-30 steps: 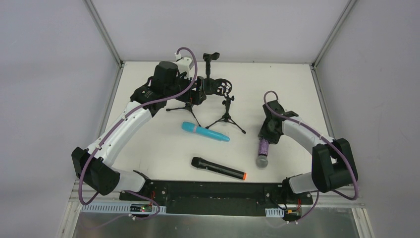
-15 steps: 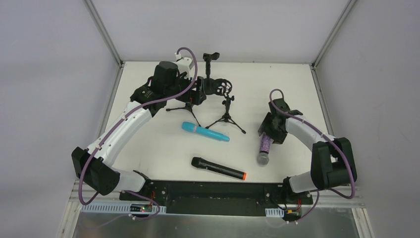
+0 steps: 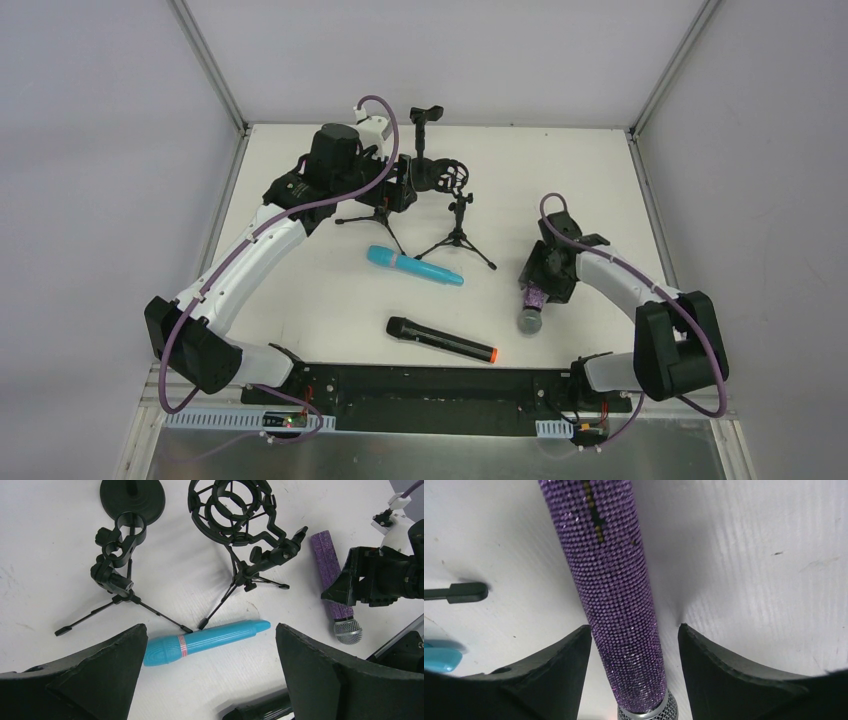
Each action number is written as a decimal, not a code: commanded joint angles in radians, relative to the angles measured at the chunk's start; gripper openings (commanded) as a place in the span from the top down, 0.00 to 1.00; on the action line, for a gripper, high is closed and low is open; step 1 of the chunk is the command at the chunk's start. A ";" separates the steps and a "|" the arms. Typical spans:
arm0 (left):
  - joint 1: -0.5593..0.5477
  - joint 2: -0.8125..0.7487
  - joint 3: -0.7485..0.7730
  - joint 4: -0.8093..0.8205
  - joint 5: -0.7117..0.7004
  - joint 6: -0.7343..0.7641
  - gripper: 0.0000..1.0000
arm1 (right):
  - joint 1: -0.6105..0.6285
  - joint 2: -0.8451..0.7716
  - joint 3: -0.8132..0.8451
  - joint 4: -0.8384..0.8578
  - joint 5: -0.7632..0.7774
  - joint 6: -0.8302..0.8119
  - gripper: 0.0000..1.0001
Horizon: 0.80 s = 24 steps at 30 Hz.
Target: Attach the microphones to the stand
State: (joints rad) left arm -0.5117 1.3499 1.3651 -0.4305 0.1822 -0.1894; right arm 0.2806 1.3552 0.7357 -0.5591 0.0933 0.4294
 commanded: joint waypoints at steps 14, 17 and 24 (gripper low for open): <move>-0.018 -0.020 0.003 0.028 0.019 0.024 0.00 | 0.086 0.061 0.059 -0.058 0.090 0.014 0.78; -0.018 -0.020 0.003 0.028 0.019 0.023 0.00 | 0.086 0.050 0.070 -0.061 0.095 0.004 0.94; -0.018 -0.020 0.002 0.029 0.015 0.024 0.00 | 0.086 -0.002 0.099 -0.059 0.083 -0.016 1.00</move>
State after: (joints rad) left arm -0.5182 1.3499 1.3651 -0.4301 0.1829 -0.1886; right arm 0.3645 1.4136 0.7746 -0.5972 0.1612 0.4290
